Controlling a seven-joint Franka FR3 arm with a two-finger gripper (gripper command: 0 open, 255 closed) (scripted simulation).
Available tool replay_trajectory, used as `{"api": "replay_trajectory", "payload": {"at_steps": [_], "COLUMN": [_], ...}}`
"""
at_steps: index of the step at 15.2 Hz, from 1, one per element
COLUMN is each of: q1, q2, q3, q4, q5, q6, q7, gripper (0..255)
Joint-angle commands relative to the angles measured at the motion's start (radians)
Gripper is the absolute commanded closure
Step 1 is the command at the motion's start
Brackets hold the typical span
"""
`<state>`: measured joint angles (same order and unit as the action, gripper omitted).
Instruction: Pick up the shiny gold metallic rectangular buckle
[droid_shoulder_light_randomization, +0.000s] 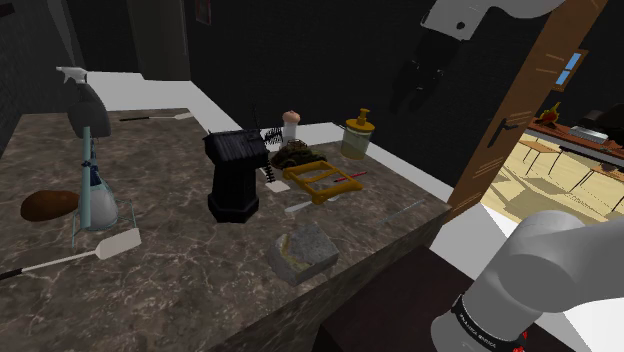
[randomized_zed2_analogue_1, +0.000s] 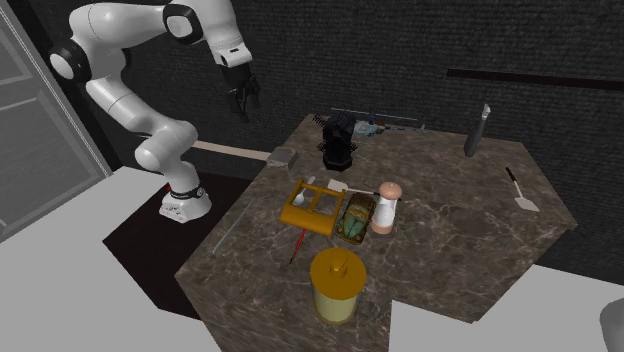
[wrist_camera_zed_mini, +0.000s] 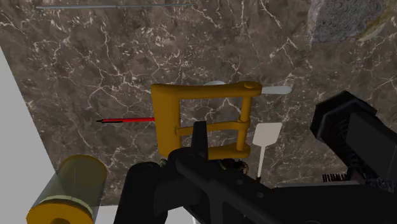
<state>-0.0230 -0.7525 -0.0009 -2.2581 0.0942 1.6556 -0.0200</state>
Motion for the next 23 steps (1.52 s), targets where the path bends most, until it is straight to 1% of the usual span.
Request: {"api": "replay_trajectory", "payload": {"at_steps": [1,7,12,17,23], "q1": [0.000,-0.006,-0.013,-0.021,-0.026], "q2": [0.000,0.147,0.298,0.469,0.692], "q3": [0.000,0.062,0.109,0.149,0.181], "q4": [0.000,-0.044,-0.046,-0.017,0.059], "q5": [0.000,0.008,0.003,-0.018,-0.069], "q6": [0.000,0.161,0.287,0.399,0.507], "q7": [0.000,0.080,0.151,0.227,0.328], "gripper": [0,0,0,0,0]}}
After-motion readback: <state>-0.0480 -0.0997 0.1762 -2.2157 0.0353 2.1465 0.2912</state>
